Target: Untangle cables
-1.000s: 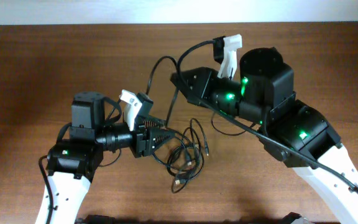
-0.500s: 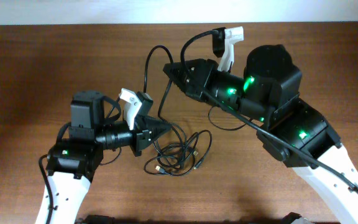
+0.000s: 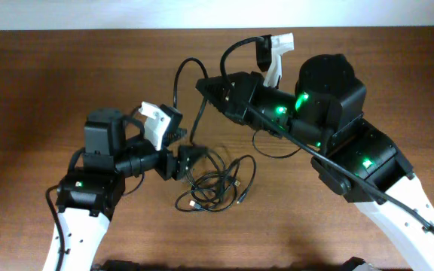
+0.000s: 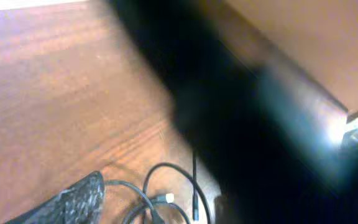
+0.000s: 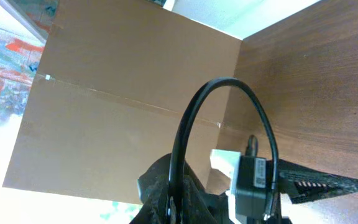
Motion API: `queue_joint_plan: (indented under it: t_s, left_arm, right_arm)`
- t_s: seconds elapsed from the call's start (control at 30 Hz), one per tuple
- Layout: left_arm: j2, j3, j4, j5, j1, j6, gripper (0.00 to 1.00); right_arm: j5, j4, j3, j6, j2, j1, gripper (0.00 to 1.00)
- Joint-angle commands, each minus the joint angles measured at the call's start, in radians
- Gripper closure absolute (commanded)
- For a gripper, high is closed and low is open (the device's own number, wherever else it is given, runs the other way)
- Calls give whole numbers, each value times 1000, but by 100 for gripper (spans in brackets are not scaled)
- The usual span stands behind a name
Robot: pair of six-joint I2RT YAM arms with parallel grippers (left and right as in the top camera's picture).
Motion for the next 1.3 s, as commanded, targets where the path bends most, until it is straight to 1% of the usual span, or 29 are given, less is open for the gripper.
queue_joint_plan:
  t_s: [0.0,0.03,0.07,0.1,0.13,0.27,0.3,0.33,0.37,0.43,0.47,0.5,0.53,0.57,0.63,0.77,0.83,0.87,0.9,0.97,1.0,1.1,1.13,1.17,1.2,1.27]
  left_arm:
    - [3,2,63,48,-2,3,38]
    - [3,2,81,79,-2,3,34]
    - [3,2,103,105,-2,-13,35]
    - [3,2,115,105,-2,-50,69]
    - [3,2,121,105,-2,-74,99]
    - [3,2,116,105,-2,-103,100]
    - [3,2,113,105,-2,-114,100]
    - [3,2,119,105,-2,-153,100]
    - [-3,2,153,111,-1,-193,100]
    - [-21,6,243,153,-1,-215,100]
    - [-37,6,310,149,1,-254,100]
    - [-55,6,391,146,11,-318,100]
    - [-65,6,440,146,21,-367,100]
    - [-75,6,493,146,34,-424,100]
    - [-95,6,573,146,61,-480,100]
    - [-129,6,660,146,105,-575,100]
    - [-140,6,765,145,106,-635,100]
    - [-140,6,839,128,106,-687,100]
    - [-142,6,910,80,106,-748,100]
    - [-142,6,967,-17,106,-835,100]
    - [-142,6,983,-56,106,-878,100]
    - [-142,6,993,-188,106,-1054,100]
    - [-142,6,993,-233,106,-1120,100]
    - [-142,6,1013,-298,106,-1222,100]
    - [-142,6,1033,-339,106,-1281,100]
    - [-142,6,1059,-346,106,-1291,100]
  right_arm:
    - [-16,8,16,5,2,0,96]
    - [-19,7,16,5,10,0,96]
    - [-31,8,16,5,21,0,96]
    - [-44,8,16,5,38,0,96]
    - [-54,9,16,6,51,0,96]
    - [-60,8,16,4,65,-2,96]
    - [-60,7,16,-30,65,-6,88]
    - [-60,-40,16,-112,65,-16,43]
    - [-47,-174,16,-180,65,-30,18]
    - [-26,-314,16,-257,66,-49,15]
    - [-26,-398,16,-317,66,-71,15]
    - [-26,-459,16,-382,66,-93,15]
    - [-26,-501,16,-440,67,-108,15]
    - [-25,-529,16,-475,67,-116,15]
    - [-26,-571,16,-541,67,-121,15]
    - [-26,-611,16,-670,68,-121,16]
    - [-26,-614,16,-742,71,-119,16]
    - [-26,-622,15,-777,72,-119,17]
    - [-26,-634,12,-786,76,-119,17]
    - [-26,-655,10,-786,92,-119,17]
    - [-26,-658,8,-786,102,-119,17]
    - [-26,-659,8,-794,144,-119,17]
    - [-30,-659,8,-803,156,-119,16]
    - [-35,-660,8,-813,175,-117,17]
    - [-42,-659,8,-812,190,-117,20]
    - [-85,-654,8,-814,203,-118,23]
